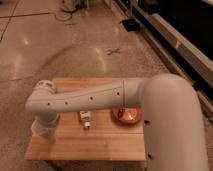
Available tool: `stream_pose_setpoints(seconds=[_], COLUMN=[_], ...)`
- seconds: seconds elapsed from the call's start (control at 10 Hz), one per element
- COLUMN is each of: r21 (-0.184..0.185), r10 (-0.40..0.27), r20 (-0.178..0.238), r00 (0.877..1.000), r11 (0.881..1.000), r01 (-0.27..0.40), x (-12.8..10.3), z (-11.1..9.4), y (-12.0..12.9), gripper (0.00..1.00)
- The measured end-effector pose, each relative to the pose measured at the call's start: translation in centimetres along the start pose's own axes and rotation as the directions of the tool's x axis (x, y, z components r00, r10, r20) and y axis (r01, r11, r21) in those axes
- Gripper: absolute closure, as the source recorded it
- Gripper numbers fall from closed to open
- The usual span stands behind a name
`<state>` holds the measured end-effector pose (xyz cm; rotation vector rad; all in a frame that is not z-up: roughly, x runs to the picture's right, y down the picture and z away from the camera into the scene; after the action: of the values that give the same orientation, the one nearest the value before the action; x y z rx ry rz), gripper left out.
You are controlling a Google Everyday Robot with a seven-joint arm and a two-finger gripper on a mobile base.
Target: Place the ceramic cup in the ceramic bowl
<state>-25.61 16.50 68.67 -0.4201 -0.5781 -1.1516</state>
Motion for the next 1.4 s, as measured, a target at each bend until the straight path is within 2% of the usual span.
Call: stream_pose_setpoints(seconds=[0.2,0.5,0.7,0.8,1.0,1.2,1.4], r21=[0.019,0.009,0.0,0.001,0.016,0.028,0.029], r10=[0.053,0.135,0.228,0.266,0.36,0.426,0.495], r20=[-0.033,-0.075,-0.12,-0.135,-0.161,-0.17,-0.17], r00=[0.998,0.988,0.966,0.955,0.919,0.889,0.852], r11=[0.998,0.991,0.973,0.963,0.932,0.904,0.867], r01=[-0.052,-0.134,-0.229,-0.268,-0.362,-0.427,-0.498], x=[3.2,7.3,10.9,12.1,14.8,16.6,18.5], z=[-3.0,-5.9,-8.2,-9.0,-10.5,-11.3,-11.4], y=[1.7,5.4,9.8,11.5,15.5,18.4,22.3], gripper=[1.0,1.0,1.0,1.0,1.0,1.0,1.0])
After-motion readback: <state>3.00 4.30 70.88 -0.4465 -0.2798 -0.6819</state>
